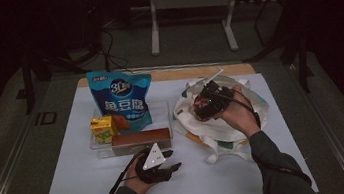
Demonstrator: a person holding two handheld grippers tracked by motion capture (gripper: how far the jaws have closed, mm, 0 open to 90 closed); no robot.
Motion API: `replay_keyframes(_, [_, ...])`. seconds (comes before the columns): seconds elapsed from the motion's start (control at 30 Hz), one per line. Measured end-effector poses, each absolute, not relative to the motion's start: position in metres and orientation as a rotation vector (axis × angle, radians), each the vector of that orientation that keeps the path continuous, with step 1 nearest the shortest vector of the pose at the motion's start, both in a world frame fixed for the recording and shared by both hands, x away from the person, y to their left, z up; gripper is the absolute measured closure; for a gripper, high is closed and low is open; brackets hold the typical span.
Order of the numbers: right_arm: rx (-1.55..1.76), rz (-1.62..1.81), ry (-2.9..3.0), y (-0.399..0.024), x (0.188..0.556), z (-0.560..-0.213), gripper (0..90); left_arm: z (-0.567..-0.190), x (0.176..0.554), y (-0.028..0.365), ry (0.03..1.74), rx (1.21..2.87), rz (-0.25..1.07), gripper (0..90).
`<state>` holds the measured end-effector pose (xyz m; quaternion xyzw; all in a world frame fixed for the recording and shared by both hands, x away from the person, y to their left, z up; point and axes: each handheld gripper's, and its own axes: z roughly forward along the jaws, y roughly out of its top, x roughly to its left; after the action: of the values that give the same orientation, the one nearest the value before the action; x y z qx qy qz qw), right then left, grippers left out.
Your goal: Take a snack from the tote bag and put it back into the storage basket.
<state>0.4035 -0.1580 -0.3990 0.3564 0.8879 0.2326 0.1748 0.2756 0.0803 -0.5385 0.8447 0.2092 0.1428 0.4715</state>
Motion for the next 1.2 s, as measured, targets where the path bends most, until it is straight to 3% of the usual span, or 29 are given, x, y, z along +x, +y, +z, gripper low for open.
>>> replay_keyframes(1.2, [0.934,0.731,2.568,-0.127,0.395,-0.39,25.8,-0.538,0.276,0.081,0.511,2.069,0.351,47.6])
